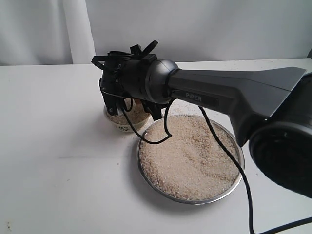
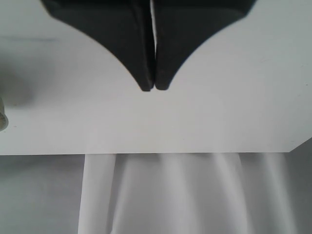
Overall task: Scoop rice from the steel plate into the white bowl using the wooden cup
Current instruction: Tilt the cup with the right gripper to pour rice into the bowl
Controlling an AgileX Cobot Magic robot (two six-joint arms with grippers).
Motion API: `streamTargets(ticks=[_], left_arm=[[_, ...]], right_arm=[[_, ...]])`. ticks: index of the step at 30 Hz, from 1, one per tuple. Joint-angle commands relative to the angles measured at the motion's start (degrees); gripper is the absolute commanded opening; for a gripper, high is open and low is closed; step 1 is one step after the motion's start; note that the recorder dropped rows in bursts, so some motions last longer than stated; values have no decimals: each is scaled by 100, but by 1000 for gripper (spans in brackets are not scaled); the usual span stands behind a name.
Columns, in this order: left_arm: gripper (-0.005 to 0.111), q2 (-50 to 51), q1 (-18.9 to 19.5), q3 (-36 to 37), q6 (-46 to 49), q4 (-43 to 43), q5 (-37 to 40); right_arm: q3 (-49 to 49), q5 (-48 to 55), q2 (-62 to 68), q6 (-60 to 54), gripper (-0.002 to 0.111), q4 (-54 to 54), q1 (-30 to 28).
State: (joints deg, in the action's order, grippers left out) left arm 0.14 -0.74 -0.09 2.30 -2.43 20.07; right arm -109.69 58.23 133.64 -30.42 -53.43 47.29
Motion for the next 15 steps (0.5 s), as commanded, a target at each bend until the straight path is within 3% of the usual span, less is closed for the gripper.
streamTargets(ticks=[1, 15], left_arm=[[0, -14, -15, 9, -22, 2, -33], [0, -14, -15, 9, -22, 2, -33]], right_arm=[[-42, -140, -53, 7, 0, -22, 27], [-42, -420, -9, 111, 0, -308, 127]])
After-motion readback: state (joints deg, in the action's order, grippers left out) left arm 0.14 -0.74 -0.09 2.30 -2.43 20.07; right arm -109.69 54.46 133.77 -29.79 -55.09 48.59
